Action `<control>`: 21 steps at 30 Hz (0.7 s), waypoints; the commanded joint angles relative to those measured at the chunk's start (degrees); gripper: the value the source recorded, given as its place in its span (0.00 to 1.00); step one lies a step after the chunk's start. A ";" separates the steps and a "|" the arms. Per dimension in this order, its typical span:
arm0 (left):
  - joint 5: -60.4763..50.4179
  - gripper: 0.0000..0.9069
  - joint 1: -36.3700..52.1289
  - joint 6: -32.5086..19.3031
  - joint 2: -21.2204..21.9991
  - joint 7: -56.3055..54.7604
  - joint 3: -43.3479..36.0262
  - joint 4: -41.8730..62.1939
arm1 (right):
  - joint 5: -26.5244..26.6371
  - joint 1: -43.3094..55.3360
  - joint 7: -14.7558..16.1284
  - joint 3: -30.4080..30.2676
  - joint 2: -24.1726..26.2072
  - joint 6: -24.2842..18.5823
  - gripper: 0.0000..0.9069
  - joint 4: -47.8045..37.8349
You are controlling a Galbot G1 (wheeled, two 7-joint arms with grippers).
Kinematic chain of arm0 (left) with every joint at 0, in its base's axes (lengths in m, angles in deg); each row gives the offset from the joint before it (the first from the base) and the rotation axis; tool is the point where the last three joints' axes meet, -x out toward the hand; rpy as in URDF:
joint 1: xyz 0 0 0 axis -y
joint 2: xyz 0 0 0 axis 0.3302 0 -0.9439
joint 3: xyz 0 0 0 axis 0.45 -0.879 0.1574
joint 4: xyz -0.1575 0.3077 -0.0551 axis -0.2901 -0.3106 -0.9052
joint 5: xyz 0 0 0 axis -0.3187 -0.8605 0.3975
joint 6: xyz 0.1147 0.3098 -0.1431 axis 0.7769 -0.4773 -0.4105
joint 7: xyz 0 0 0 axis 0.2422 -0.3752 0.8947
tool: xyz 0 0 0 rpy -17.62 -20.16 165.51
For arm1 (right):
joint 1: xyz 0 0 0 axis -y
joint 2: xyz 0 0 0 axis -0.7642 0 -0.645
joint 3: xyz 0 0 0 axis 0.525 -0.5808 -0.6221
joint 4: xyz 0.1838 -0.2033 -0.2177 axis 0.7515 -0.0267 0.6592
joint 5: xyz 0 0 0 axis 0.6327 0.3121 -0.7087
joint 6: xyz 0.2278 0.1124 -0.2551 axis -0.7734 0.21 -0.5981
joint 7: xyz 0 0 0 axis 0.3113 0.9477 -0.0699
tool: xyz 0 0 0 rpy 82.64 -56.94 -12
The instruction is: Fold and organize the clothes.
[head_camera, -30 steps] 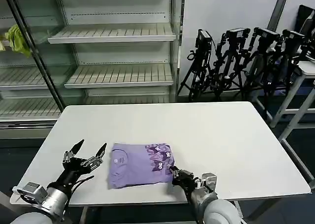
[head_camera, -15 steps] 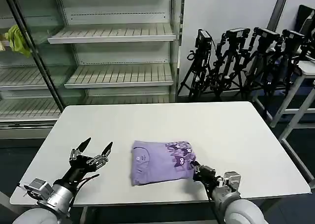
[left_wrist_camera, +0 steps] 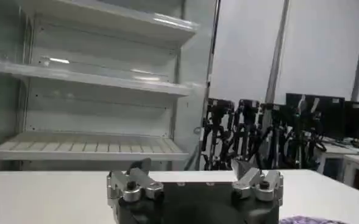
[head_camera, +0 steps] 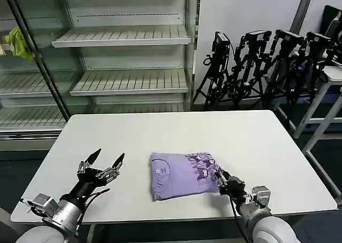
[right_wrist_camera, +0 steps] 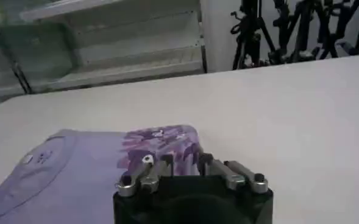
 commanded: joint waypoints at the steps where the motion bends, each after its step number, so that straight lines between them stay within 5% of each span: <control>1: 0.56 1.00 0.13 -0.14 0.15 -0.02 -0.03 -0.67 | -4.10 -1.23 0.51 2.57 0.97 0.02 1.00 0.92; 10: 0.90 1.00 0.35 -1.73 -0.06 -0.20 0.55 -1.80 | -9.71 -6.14 0.69 6.59 2.62 -0.03 1.00 6.34; 21: -1.84 1.00 4.79 -12.81 -2.56 -0.67 2.10 -0.77 | -15.96 -7.04 5.96 26.91 6.22 -3.69 1.00 13.20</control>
